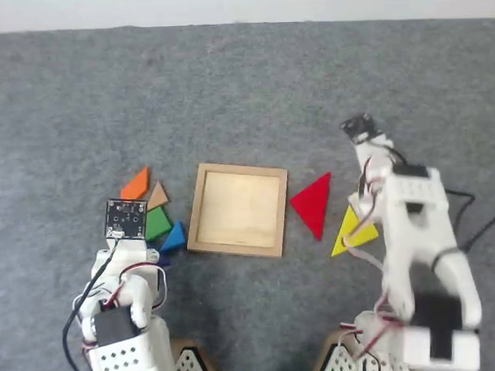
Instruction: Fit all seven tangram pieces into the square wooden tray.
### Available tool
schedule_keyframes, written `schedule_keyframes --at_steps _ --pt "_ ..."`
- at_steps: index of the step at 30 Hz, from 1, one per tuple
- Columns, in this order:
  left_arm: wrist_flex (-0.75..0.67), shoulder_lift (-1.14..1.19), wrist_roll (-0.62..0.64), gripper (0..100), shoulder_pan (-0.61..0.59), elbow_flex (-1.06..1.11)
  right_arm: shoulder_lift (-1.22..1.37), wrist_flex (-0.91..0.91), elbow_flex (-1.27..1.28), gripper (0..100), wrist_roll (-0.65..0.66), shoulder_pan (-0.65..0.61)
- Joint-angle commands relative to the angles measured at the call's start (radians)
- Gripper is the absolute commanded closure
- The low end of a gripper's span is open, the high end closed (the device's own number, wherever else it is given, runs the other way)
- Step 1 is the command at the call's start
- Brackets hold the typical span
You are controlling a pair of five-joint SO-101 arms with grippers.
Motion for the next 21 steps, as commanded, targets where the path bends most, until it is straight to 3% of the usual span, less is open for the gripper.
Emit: schedule_keyframes --at_steps 1,12,21 --pt "0.006 -0.02 0.006 98 0.006 -0.008 0.114 0.096 -0.186 76.2 -0.114 -0.001" --pt "0.006 -0.02 0.006 98 0.006 -0.008 -0.096 0.166 0.021 76.1 -0.216 -0.211" --pt "0.006 -0.02 0.006 98 0.006 -0.008 -0.01 0.085 0.051 76.1 -0.21 -0.074"
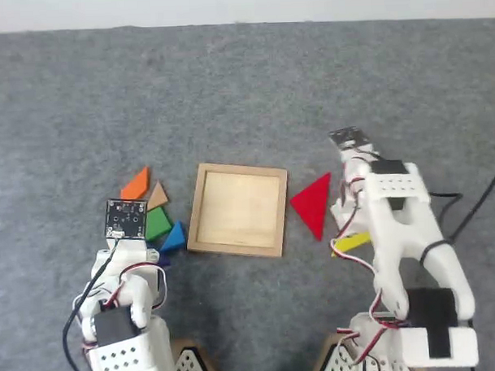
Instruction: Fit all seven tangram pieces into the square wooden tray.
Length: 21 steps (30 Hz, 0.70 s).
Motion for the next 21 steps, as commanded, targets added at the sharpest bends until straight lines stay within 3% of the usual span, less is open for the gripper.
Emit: schedule_keyframes --at_steps 1,9,21 --pt "0.006 -0.02 0.006 98 0.006 -0.008 0.056 -0.051 -0.003 76.1 -0.005 0.013" --pt "0.006 -0.02 0.006 98 0.006 -0.008 0.277 -0.028 -0.118 76.2 0.018 -0.074" --pt "0.006 -0.02 0.006 98 0.006 -0.008 0.131 0.007 -0.121 76.5 -0.058 -0.157"
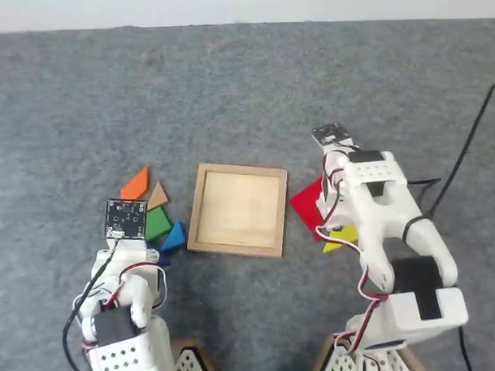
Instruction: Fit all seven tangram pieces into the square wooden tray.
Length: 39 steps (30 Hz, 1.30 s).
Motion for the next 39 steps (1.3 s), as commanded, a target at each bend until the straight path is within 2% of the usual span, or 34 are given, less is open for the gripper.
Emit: schedule_keyframes --at_steps 1,7,9,13,15,18,22,28,32,39 --pt "0.006 -0.02 0.006 98 0.006 -0.008 -0.084 0.042 -0.009 76.5 -0.015 -0.056" --pt "0.006 -0.02 0.006 98 0.006 -0.008 -0.131 0.084 -0.006 76.5 -0.069 -0.208" --pt "0.006 -0.02 0.006 98 0.006 -0.008 -0.134 0.088 -0.005 76.5 -0.074 -0.208" --pt "0.006 -0.02 0.006 98 0.006 -0.008 -0.148 0.17 0.006 76.5 -0.054 -0.116" --pt "0.006 -0.02 0.006 98 0.006 -0.008 -0.166 0.157 0.041 76.5 -0.014 -0.054" --pt "0.006 -0.02 0.006 98 0.006 -0.008 -0.17 0.122 0.1 76.4 0.021 -0.03" --pt "0.006 -0.02 0.006 98 0.006 -0.008 -0.147 0.039 0.147 75.2 0.031 -0.056" --pt "0.006 -0.02 0.006 98 0.006 -0.008 -0.133 -0.002 0.14 64.1 -0.026 -0.143" --pt "0.006 -0.02 0.006 98 0.006 -0.008 -0.127 -0.056 0.14 64.1 -0.107 -0.183" --pt "0.006 -0.02 0.006 98 0.006 -0.008 -0.122 -0.102 0.14 64.0 -0.117 -0.193"
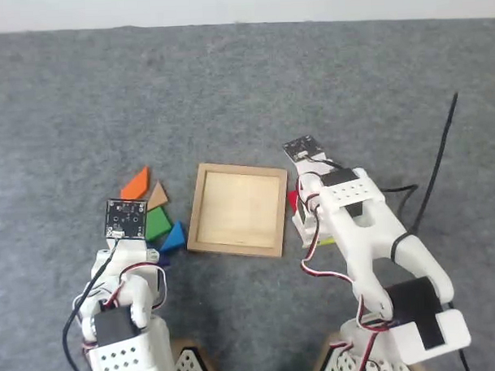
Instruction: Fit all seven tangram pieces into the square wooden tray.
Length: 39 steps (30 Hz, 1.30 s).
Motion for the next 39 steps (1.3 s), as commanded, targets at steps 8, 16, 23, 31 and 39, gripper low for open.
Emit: schedule_keyframes --at_steps 8,16,23,31,39 --pt "0.006 -0.02 0.006 98 0.006 -0.008 -0.013 -0.024 -0.006 64.0 -0.009 -0.134" --pt "0.006 -0.02 0.006 98 0.006 -0.008 -0.079 -0.039 0.04 63.8 0.149 -0.228" --pt "0.006 -0.02 0.006 98 0.006 -0.008 -0.079 -0.054 0.087 64.0 0.157 -0.219" --pt "0.006 -0.02 0.006 98 0.006 -0.008 0.084 0.021 0.0 64.1 0.155 0.038" --pt "0.006 -0.02 0.006 98 0.006 -0.008 0.105 0.027 -0.121 64.1 0.213 0.18"
